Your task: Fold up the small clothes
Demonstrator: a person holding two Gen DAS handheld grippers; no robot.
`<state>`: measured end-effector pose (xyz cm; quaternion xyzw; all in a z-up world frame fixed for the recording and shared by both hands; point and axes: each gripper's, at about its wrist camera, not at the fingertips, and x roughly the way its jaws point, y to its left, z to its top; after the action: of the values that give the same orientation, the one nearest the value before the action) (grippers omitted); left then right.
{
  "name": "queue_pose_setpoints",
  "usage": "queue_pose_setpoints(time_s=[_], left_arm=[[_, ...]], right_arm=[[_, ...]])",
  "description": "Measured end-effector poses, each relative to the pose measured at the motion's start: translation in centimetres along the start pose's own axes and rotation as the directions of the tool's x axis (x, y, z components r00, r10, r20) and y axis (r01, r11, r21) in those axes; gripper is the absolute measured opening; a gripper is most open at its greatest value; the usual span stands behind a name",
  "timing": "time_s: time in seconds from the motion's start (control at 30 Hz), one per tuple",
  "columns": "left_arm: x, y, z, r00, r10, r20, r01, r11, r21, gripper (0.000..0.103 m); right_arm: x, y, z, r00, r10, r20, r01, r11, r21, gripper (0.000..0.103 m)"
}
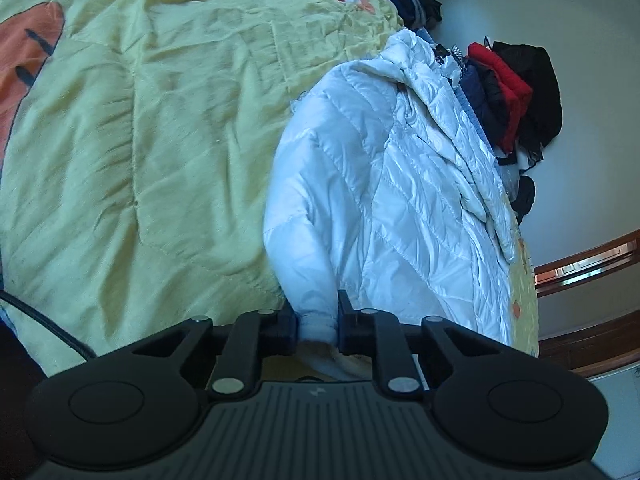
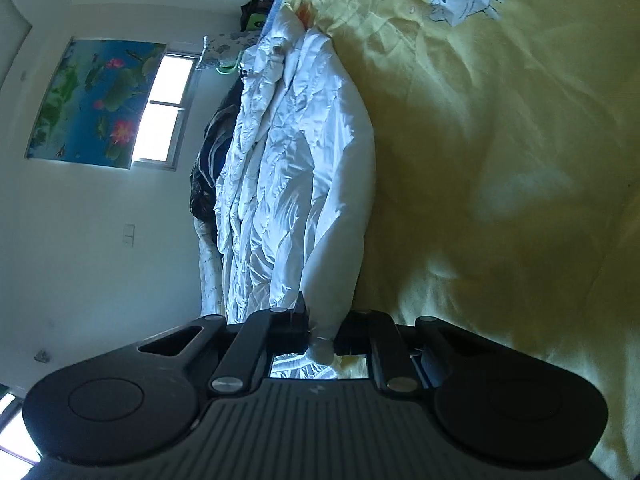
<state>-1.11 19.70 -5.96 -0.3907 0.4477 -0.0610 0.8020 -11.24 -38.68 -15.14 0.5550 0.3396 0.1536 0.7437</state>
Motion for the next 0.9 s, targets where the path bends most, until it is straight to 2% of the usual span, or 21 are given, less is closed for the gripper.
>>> queue_pose_setpoints(time_s=[0.17,0.3,0.47,0.63,0.77,0.9], left_arm=[[-0.9,0.1,-0.3,1.0,0.009,0.02,-0.01,1.0,0.014,0.009],[-1.9,-0.8,-1.0,0.998,0.032,0.051,-0.036,0.996,0.079,0.007],[-3.3,-1.1,-1.2,0.999,0.01,0.035,-0.014,0.993,0.118,0.007],[-5.7,-2.3,-1.4,0.999,-0.036,0.031,0.03,0.984,0.177,0.007],[-6.7,-2.0,-0.4,0.996,-0.082,0.027,0.077,0.986,0.148,0.007],[-5.6,-0.9,0.4,0.996,-0.093,0.01,0.093,0.994,0.065,0.007]], right_arm=[[-1.0,0.2,-0.3,1.0,0.005,0.016,-0.004,0.999,-0.038,0.013],[-1.8,0.4,-0.6,1.0,0.0,0.01,0.001,0.998,-0.062,0.012],[-2.9,0.1,-1.1,1.0,-0.005,0.005,0.005,0.999,-0.054,0.012],[-4.8,1.4,-1.7,0.999,0.038,-0.014,-0.039,0.997,-0.068,0.012],[-6.2,2.1,-1.6,0.996,0.085,-0.01,-0.085,0.995,-0.061,0.012],[-5.0,2.7,-0.3,0.992,0.123,0.002,-0.122,0.991,-0.047,0.013]])
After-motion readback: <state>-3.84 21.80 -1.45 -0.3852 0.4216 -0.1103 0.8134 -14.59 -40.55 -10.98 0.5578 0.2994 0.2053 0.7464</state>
